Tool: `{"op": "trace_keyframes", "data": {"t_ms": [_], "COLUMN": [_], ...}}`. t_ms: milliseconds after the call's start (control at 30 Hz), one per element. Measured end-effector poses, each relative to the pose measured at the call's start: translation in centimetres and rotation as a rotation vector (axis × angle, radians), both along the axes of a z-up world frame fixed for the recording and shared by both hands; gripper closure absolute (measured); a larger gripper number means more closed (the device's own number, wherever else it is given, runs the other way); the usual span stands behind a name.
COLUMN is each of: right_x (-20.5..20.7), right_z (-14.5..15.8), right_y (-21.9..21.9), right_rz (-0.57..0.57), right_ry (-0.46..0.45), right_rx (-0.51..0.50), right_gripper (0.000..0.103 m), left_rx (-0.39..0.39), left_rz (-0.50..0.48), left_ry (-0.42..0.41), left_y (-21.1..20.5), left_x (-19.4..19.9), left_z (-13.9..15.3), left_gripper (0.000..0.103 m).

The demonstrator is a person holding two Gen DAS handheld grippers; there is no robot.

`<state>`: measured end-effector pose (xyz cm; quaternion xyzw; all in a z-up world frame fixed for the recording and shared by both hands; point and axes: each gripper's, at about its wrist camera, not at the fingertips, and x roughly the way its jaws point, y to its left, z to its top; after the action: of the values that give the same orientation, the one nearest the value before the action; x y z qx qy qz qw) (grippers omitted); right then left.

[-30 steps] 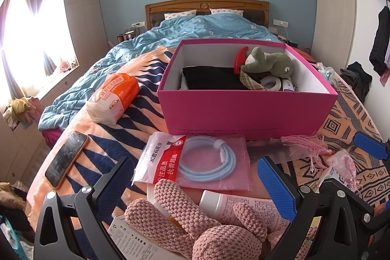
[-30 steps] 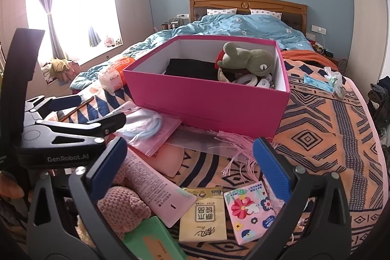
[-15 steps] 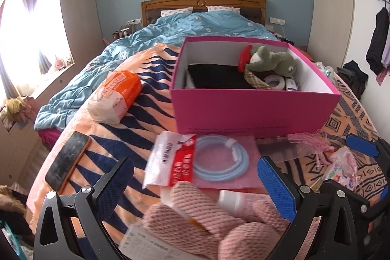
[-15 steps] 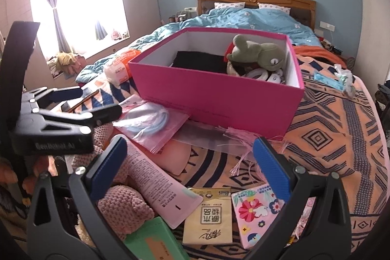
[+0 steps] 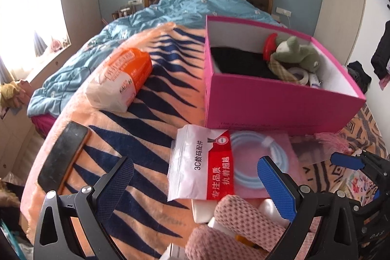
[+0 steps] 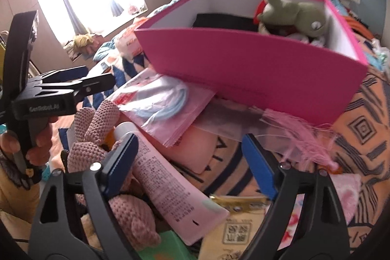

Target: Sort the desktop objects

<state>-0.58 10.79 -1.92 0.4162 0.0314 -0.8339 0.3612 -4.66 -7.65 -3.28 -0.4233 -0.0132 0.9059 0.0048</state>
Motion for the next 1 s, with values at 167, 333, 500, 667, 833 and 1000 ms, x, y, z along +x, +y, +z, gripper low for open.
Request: {"op": "trace_keyframes", "data": {"t_ms": [167,333,500,667,833,1000], "right_x": [-1.1,-2.2,-3.2,-4.0,-4.2,-4.2], "right_z": [-0.8,-1.5,-2.0,-2.0,-1.9,-1.6], "right_y": [-1.8,-3.0,-4.1,-4.7,-4.6,-4.5], "right_rz": [0.036,0.047,0.066,0.079,0.074,0.072], "right_ry": [-0.055,-0.098,-0.133,-0.156,-0.13,-0.117], "right_rx": [0.009,0.023,0.022,0.002,0.007,0.004], "right_gripper": [0.02,0.02,0.02,0.021,0.042,0.054], "left_rx": [0.026,0.035,0.064,0.125,0.143,0.129], "left_rz": [-0.007,-0.029,-0.075,-0.104,-0.1,-0.11], "left_ry": [-0.048,-0.078,-0.113,-0.164,-0.176,-0.171], "left_y": [-0.5,-0.6,-0.4,-0.4,-0.1,0.3], "left_x": [-1.2,-2.0,-2.6,-3.2,-3.4,-3.2], "left_z": [-1.4,-2.2,-3.0,-4.0,-4.2,-4.0], "left_gripper": [0.0,0.0,0.0,0.001,0.004,0.009]}}
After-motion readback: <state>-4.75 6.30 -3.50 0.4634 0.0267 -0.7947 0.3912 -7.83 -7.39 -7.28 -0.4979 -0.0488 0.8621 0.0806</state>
